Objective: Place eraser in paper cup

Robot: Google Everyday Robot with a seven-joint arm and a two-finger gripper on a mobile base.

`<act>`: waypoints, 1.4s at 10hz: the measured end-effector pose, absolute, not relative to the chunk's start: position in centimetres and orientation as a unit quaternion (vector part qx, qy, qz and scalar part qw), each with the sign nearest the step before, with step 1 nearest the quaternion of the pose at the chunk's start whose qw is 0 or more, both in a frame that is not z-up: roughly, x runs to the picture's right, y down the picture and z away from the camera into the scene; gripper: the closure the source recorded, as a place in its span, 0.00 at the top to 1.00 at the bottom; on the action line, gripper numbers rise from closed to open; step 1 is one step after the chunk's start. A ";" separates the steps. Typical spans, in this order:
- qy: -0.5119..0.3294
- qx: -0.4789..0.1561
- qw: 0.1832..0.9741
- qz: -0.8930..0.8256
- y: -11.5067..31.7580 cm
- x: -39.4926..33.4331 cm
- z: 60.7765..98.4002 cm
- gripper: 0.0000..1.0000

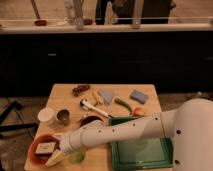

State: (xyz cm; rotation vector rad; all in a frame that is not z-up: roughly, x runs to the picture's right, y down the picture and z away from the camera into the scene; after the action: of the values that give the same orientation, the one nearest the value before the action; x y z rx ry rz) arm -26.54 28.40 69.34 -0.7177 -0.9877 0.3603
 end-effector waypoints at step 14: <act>-0.456 -0.319 0.812 0.175 29.1 -27.7 70.5 0.80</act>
State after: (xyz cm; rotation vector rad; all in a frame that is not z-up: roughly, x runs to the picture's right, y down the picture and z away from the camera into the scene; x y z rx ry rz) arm -27.73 29.11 70.55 -0.6818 -0.9732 0.3736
